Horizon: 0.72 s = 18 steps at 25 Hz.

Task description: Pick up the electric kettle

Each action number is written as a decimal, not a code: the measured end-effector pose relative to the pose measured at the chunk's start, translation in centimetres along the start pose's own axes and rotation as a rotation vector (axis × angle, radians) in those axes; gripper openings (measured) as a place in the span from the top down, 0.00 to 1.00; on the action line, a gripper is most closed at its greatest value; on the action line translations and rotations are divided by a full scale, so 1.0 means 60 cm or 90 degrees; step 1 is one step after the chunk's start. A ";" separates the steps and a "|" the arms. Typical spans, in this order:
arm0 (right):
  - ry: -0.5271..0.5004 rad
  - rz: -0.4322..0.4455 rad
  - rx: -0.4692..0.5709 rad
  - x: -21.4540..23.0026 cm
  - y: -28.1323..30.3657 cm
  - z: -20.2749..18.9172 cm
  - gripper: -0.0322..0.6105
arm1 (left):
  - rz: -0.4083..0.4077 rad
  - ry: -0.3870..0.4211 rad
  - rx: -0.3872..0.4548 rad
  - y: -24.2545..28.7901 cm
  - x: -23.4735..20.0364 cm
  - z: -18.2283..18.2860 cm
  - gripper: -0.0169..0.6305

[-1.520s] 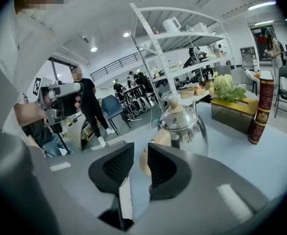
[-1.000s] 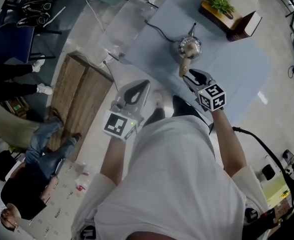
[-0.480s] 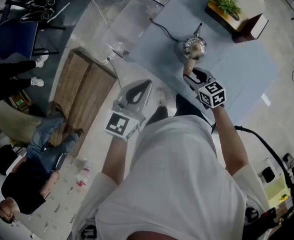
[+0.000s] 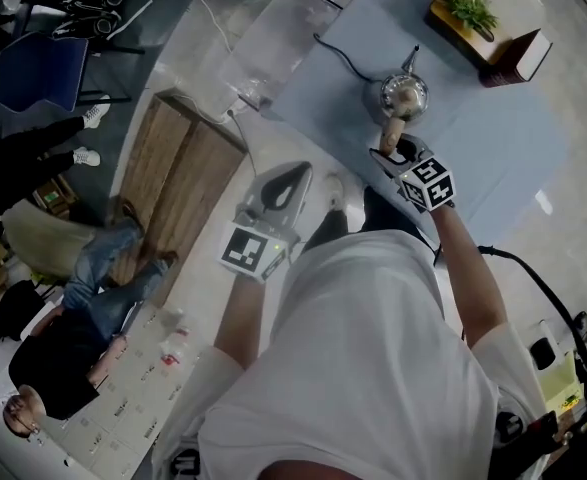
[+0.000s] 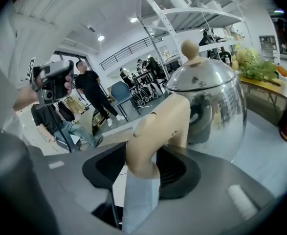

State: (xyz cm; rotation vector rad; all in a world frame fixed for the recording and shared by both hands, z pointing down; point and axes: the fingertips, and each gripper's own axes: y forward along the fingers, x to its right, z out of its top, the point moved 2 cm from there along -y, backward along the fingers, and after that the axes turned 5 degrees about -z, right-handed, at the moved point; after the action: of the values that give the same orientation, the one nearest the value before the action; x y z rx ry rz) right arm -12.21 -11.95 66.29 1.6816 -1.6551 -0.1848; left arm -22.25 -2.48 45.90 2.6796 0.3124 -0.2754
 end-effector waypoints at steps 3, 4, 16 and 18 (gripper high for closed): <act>-0.012 0.016 -0.005 0.000 0.012 -0.002 0.64 | 0.005 -0.002 -0.002 0.002 -0.002 -0.001 0.97; -0.017 0.021 -0.006 0.000 0.015 -0.003 0.64 | 0.006 -0.002 -0.003 0.003 -0.002 -0.002 0.97; -0.091 0.016 -0.008 -0.006 0.037 -0.005 0.72 | 0.009 -0.009 -0.007 0.006 -0.008 -0.007 0.97; -0.099 0.012 -0.006 -0.007 0.039 -0.004 0.72 | 0.007 -0.010 -0.009 0.008 -0.006 -0.009 0.97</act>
State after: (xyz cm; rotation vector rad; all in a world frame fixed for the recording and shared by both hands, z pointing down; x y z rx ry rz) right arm -14.01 -11.15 67.69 1.6803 -1.7803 -0.3196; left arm -22.41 -2.71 46.66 2.6637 0.2936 -0.2892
